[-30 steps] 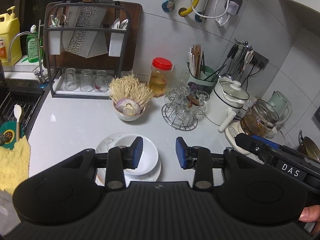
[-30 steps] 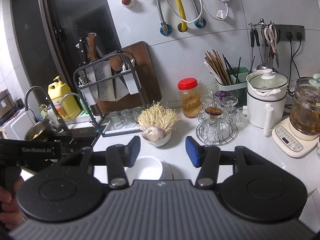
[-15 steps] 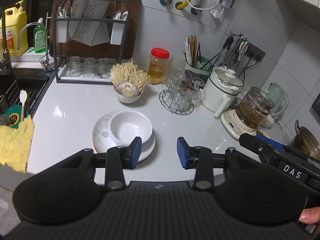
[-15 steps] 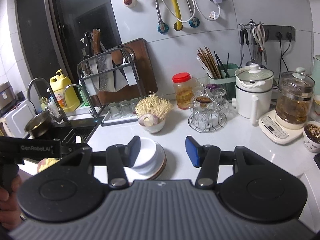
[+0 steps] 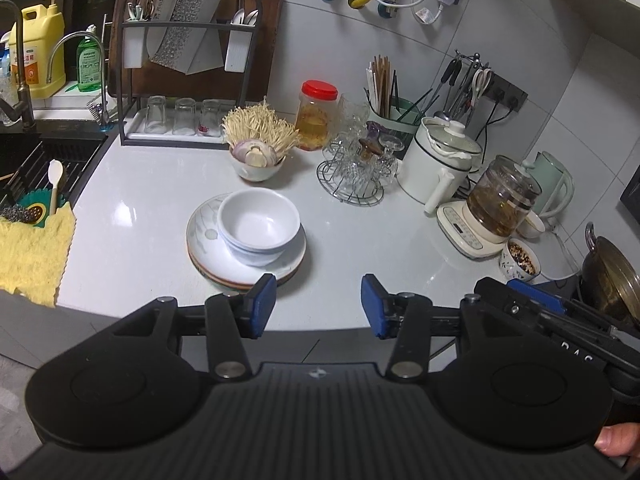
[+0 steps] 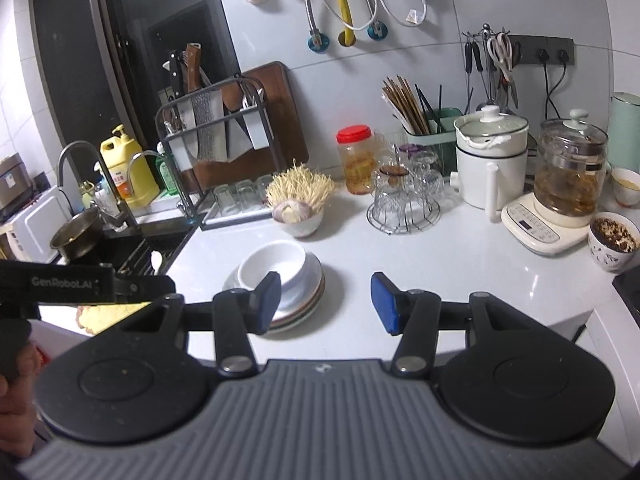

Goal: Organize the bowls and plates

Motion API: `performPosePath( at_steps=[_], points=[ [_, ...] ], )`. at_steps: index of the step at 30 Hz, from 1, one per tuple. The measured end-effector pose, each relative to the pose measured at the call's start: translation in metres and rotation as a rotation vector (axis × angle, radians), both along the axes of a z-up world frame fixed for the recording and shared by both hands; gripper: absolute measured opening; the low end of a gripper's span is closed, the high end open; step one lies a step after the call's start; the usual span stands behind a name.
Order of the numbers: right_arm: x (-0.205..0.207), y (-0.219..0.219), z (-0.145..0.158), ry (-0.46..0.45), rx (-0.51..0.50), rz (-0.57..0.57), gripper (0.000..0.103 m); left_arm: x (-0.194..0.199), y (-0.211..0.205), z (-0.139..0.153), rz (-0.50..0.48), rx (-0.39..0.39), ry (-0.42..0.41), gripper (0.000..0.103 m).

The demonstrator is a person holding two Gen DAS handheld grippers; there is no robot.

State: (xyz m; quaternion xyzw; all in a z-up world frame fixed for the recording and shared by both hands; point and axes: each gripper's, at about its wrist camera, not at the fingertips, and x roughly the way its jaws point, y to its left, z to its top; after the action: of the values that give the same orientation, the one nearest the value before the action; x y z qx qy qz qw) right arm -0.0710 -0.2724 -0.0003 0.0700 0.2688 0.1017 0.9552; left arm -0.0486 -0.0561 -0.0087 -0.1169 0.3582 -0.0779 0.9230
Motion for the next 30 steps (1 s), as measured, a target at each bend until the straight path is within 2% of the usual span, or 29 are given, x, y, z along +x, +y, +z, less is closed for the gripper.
performPosePath(
  at_steps=[7, 10, 15, 17, 21, 23, 30],
  points=[
    [-0.012, 0.001, -0.003, -0.003, -0.006, 0.004, 0.053, -0.017, 0.001, -0.007, 0.005, 0.009, 0.007, 0.06],
    [-0.017, 0.002, -0.005, -0.003, -0.006, 0.005, 0.068, -0.024, 0.004, -0.009, 0.017, 0.015, 0.012, 0.066],
    [-0.021, 0.001, -0.008, 0.011, -0.013, 0.002, 0.07, -0.033, 0.004, -0.009, 0.03, 0.047, -0.005, 0.084],
    [-0.022, 0.0, -0.008, 0.012, -0.012, 0.001, 0.071, -0.036, 0.003, -0.008, 0.031, 0.066, -0.012, 0.087],
    [-0.022, -0.002, -0.007, 0.011, -0.013, -0.005, 0.074, -0.038, 0.0, -0.008, 0.033, 0.082, -0.01, 0.09],
    [-0.024, -0.004, -0.006, 0.004, -0.009, -0.009, 0.079, -0.037, -0.001, -0.008, 0.037, 0.09, -0.006, 0.091],
    [-0.022, -0.005, -0.008, 0.019, -0.01, 0.003, 0.085, -0.037, -0.005, -0.009, 0.041, 0.104, -0.008, 0.095]
  ],
)
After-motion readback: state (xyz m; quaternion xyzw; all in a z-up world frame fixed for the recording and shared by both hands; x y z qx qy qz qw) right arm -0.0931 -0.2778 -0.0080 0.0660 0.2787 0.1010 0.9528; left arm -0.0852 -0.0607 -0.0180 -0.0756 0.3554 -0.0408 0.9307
